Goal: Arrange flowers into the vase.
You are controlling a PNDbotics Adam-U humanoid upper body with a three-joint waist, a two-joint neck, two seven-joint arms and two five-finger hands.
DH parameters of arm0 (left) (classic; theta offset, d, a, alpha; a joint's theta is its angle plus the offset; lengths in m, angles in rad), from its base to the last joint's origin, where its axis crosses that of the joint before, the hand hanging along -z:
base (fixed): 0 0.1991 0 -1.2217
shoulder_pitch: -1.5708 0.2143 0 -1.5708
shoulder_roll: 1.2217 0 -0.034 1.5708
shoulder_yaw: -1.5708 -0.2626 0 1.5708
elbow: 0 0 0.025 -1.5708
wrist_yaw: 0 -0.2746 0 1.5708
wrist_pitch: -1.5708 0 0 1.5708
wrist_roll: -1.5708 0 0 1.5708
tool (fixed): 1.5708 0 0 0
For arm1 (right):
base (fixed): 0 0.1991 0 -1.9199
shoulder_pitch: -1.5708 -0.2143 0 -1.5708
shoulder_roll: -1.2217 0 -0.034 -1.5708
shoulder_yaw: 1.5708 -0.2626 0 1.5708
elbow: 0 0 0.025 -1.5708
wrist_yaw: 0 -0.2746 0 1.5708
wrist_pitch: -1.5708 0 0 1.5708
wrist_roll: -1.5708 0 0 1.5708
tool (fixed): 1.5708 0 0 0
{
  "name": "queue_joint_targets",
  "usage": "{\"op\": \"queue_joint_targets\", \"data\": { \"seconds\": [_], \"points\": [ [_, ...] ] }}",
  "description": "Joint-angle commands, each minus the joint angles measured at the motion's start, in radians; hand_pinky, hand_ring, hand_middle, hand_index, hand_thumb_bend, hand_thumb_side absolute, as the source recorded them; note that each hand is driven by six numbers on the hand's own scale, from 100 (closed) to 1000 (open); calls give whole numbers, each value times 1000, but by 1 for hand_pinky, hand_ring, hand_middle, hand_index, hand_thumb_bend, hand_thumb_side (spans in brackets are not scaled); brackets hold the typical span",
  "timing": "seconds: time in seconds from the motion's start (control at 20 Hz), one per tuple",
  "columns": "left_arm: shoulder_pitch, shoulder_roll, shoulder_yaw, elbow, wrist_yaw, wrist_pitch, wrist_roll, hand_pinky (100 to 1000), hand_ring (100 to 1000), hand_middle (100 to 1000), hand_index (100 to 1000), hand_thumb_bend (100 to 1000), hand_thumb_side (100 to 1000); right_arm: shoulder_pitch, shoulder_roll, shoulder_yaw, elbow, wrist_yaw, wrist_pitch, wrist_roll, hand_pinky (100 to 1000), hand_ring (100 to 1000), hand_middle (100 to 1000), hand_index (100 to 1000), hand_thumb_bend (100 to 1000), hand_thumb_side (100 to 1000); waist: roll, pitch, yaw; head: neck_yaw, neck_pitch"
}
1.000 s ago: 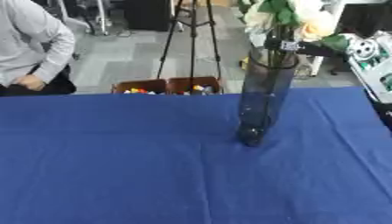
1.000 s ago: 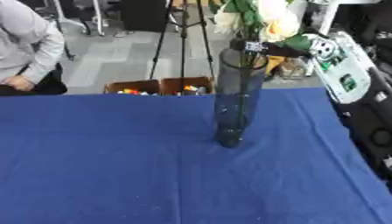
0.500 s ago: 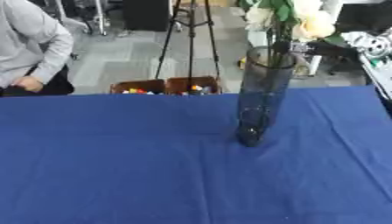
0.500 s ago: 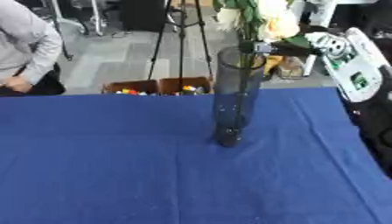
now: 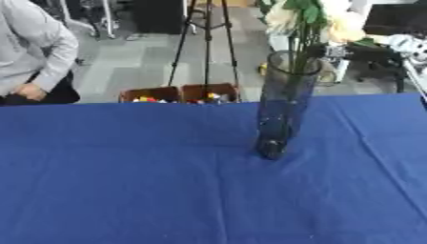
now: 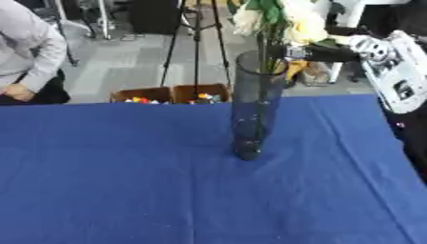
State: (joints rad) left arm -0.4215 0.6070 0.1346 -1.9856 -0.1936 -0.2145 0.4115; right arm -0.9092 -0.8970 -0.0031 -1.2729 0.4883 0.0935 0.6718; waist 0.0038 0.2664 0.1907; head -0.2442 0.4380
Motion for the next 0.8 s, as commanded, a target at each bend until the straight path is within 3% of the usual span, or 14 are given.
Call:
{"op": "queue_joint_targets", "data": {
  "seconds": [0.05,0.55,0.8],
  "points": [
    [-6,34,16,-14,-4,0,5,594,840,816,855,100,1000,-10,-49,-18,-27,-20,4,-8,998,1000,1000,1000,763,1000,-5,-30,0,2,-11],
    [-1,35,23,-14,-6,1,12,596,840,817,855,100,1000,71,-107,-58,-89,-43,12,-38,995,1000,1000,1000,761,1000,1,-32,-11,23,-2],
    [6,34,27,-14,-8,3,18,596,840,816,855,100,1000,160,-149,-92,-151,-62,17,-68,993,1000,1000,1000,759,1000,6,-38,-12,30,2]
  ]
}}
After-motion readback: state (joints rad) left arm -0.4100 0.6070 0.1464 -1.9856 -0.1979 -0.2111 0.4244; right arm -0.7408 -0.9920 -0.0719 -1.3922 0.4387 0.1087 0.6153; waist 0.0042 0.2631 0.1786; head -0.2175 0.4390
